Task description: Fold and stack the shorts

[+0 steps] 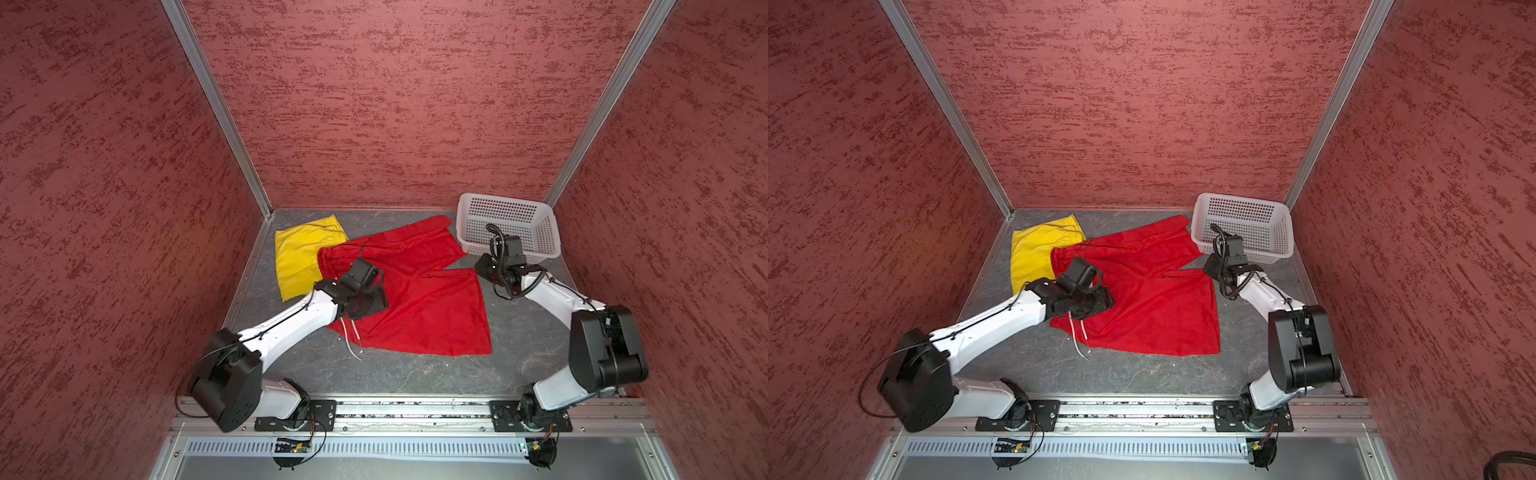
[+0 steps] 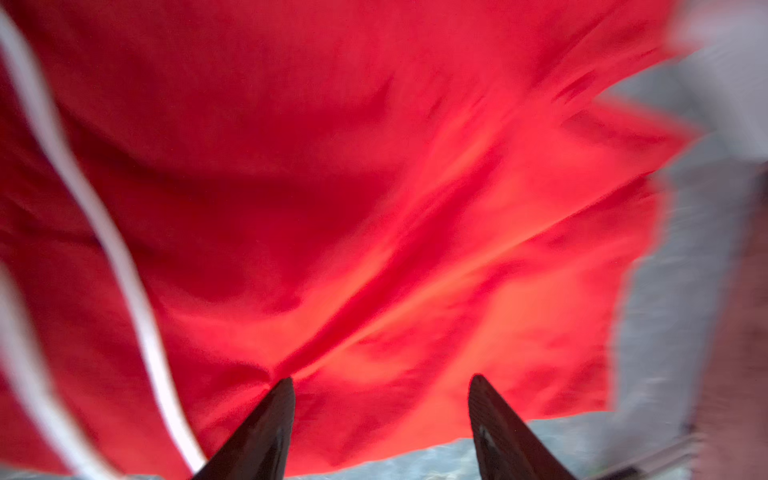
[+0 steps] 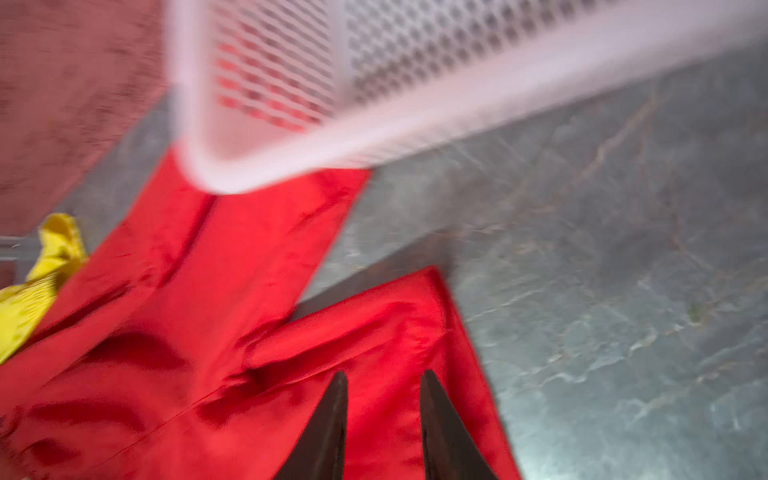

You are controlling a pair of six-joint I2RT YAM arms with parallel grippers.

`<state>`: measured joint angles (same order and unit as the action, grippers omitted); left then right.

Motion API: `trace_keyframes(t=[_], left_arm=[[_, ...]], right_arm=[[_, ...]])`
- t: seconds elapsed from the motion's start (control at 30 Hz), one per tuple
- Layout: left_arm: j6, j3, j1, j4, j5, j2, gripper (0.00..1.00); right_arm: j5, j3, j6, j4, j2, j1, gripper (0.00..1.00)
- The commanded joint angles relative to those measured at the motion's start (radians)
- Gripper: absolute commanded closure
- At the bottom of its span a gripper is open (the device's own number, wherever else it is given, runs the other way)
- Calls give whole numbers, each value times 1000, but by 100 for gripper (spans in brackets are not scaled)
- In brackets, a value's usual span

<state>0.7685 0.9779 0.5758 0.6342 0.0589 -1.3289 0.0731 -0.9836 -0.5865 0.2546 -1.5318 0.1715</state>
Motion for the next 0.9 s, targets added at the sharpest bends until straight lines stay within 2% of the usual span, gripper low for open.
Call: trace_keyframes(t=[0.0, 0.1, 0.2, 0.27, 0.33, 0.53, 0.87], left_arm=[[-114, 82, -91, 69, -69, 102, 37], [-178, 118, -177, 76, -114, 105, 38], [-216, 128, -245, 52, -83, 46, 40], [-221, 137, -280, 33, -46, -18, 55], [-218, 150, -295, 19, -32, -79, 62], [-190, 211, -302, -75, 16, -266, 63], [-196, 421, -327, -112, 7, -594, 65]], right_arm=[[-98, -129, 47, 94, 14, 62, 67], [-137, -260, 100, 147, -65, 102, 66], [-115, -390, 135, 185, -194, 121, 65], [-87, -491, 149, 209, -303, 138, 66], [-84, -585, 168, 232, -405, 158, 70], [-63, -838, 185, 293, -678, 180, 79], [-58, -1058, 187, 329, -894, 180, 79]])
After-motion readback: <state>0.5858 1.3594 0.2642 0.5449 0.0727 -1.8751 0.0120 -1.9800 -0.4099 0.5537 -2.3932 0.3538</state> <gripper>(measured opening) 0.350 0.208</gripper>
